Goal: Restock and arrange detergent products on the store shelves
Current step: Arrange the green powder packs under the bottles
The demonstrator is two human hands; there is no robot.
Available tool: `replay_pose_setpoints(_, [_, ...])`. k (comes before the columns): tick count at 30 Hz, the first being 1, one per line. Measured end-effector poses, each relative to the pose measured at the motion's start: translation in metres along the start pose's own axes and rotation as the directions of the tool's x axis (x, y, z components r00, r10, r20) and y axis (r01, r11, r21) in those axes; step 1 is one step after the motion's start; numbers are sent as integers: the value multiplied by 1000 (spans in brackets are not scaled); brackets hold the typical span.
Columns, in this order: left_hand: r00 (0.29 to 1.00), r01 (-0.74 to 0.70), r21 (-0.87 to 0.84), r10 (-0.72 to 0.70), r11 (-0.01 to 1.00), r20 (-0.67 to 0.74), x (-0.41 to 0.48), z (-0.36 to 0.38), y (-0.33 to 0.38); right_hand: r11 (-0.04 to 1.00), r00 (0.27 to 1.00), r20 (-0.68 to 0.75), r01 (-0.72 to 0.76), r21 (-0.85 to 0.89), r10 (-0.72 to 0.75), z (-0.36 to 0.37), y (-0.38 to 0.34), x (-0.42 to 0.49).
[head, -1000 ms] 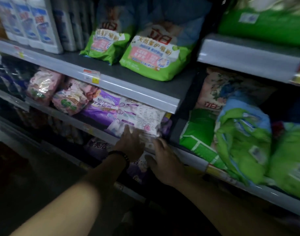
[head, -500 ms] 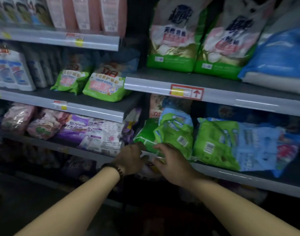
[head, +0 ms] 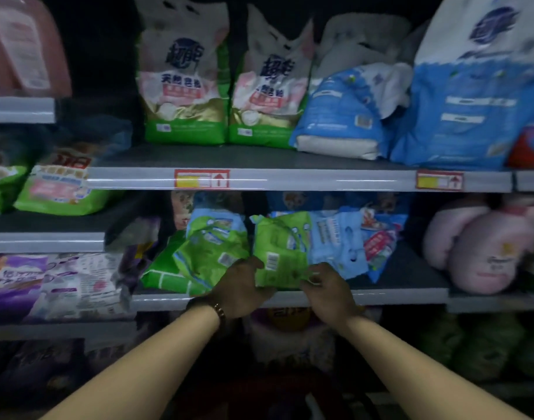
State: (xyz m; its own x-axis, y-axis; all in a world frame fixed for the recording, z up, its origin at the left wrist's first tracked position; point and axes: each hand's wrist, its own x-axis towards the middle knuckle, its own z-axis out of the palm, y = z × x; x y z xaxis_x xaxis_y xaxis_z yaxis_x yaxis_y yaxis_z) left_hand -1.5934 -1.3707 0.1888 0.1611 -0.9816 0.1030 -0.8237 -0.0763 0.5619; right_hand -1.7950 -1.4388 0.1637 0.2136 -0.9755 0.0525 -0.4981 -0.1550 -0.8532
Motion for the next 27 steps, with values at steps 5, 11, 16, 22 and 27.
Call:
replay_pose_setpoints(5, [996,-85,154,81,984,33,43,28,11,944,950,-190,-191,268,246,-17,38,26])
replay_pose_setpoints(11, [975,-177,394,106,902,196,86,58,14,957,918,-290,-223,185,270,-32,85,66])
replay_pose_setpoints(16, [957,-139,497,-13,857,290,96,85,0,951,920,-265,-246,187,290,-39,127,105])
replay_pose_setpoints(22, [949,-157,469,1,869,315,99,82,-1,931,926,-211,-253,264,312,-41,110,107])
replay_pose_setpoints(27, [948,-198,471,45,859,316,98,87,-14,939,929,-162,-309,150,332,-44,103,107])
